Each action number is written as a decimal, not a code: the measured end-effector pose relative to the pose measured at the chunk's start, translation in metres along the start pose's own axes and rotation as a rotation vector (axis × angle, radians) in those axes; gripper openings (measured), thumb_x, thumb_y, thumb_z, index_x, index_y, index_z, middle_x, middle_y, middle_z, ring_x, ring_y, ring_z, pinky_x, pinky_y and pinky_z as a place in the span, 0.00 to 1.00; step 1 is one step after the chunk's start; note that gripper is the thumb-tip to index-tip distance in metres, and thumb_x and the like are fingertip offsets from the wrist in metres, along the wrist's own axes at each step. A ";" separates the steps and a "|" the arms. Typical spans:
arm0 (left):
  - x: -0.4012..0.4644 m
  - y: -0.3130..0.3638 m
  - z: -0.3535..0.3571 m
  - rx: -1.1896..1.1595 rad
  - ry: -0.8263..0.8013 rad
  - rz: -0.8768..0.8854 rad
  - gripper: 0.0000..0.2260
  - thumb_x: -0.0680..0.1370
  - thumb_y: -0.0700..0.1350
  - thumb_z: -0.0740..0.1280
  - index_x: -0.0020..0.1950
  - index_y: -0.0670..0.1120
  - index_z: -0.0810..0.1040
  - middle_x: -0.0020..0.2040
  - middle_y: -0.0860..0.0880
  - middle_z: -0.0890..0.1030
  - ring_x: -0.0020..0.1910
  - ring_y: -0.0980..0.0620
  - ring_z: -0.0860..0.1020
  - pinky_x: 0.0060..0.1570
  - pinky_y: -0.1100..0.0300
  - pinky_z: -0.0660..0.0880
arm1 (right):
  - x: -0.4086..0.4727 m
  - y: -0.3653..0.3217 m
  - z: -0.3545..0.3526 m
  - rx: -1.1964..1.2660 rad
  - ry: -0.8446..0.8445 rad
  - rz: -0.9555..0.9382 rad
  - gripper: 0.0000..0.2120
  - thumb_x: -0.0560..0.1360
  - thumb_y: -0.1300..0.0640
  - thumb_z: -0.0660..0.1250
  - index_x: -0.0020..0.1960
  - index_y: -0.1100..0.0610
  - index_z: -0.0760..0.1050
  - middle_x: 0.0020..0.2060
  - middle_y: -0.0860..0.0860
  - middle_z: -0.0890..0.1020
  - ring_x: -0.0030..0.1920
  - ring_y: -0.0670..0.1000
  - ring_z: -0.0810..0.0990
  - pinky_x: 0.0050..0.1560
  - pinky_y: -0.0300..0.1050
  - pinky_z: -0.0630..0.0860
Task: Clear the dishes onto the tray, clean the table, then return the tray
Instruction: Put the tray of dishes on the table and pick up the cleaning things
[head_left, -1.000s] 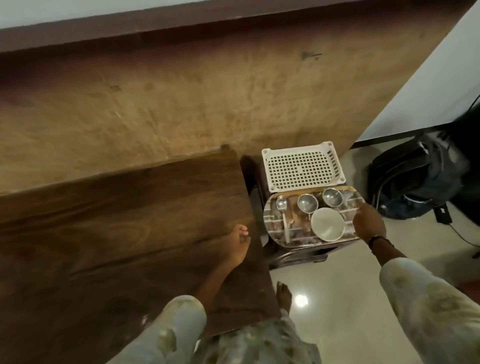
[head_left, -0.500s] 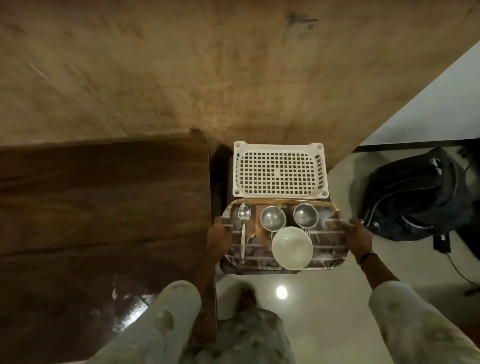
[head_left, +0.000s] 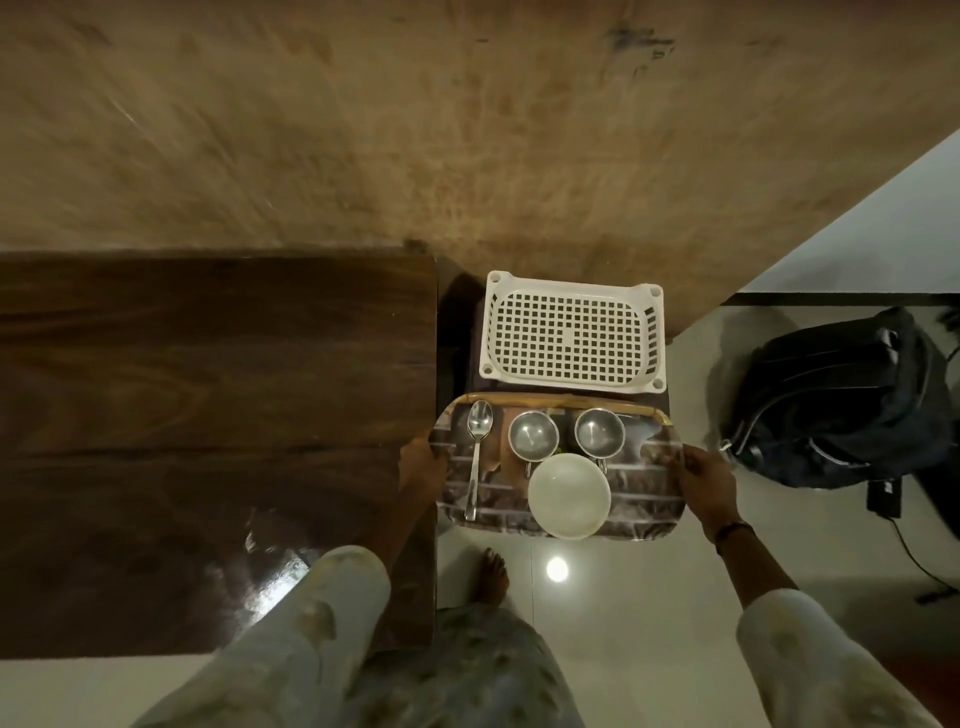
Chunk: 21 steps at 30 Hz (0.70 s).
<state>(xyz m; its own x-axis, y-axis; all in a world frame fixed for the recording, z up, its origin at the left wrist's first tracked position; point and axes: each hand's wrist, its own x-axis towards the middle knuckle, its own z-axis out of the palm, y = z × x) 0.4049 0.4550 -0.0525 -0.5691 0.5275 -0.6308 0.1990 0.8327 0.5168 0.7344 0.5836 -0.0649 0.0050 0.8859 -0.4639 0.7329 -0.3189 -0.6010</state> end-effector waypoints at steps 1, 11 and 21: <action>-0.003 -0.005 -0.008 -0.014 0.011 -0.001 0.12 0.79 0.38 0.60 0.59 0.36 0.77 0.57 0.36 0.81 0.57 0.39 0.79 0.53 0.56 0.73 | -0.006 -0.005 0.003 -0.013 -0.002 -0.016 0.10 0.77 0.58 0.65 0.55 0.61 0.80 0.46 0.59 0.82 0.45 0.56 0.78 0.50 0.50 0.76; 0.005 -0.097 -0.134 -0.118 0.085 -0.001 0.14 0.75 0.40 0.67 0.60 0.42 0.79 0.55 0.39 0.82 0.56 0.40 0.80 0.56 0.52 0.75 | -0.067 -0.089 0.079 -0.083 -0.143 -0.182 0.08 0.77 0.52 0.66 0.51 0.54 0.81 0.41 0.53 0.84 0.43 0.54 0.81 0.46 0.51 0.79; 0.055 -0.247 -0.339 -0.311 0.208 -0.069 0.10 0.71 0.44 0.72 0.49 0.42 0.84 0.44 0.40 0.86 0.45 0.45 0.83 0.48 0.53 0.80 | -0.155 -0.207 0.288 -0.076 -0.189 -0.204 0.08 0.75 0.58 0.69 0.52 0.59 0.82 0.40 0.54 0.84 0.42 0.52 0.81 0.36 0.38 0.79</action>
<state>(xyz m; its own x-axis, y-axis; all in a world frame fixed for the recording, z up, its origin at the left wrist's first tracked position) 0.0543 0.2216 -0.0184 -0.7290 0.3998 -0.5557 -0.0789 0.7573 0.6483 0.3857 0.4155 -0.0557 -0.2697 0.8482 -0.4559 0.7543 -0.1082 -0.6475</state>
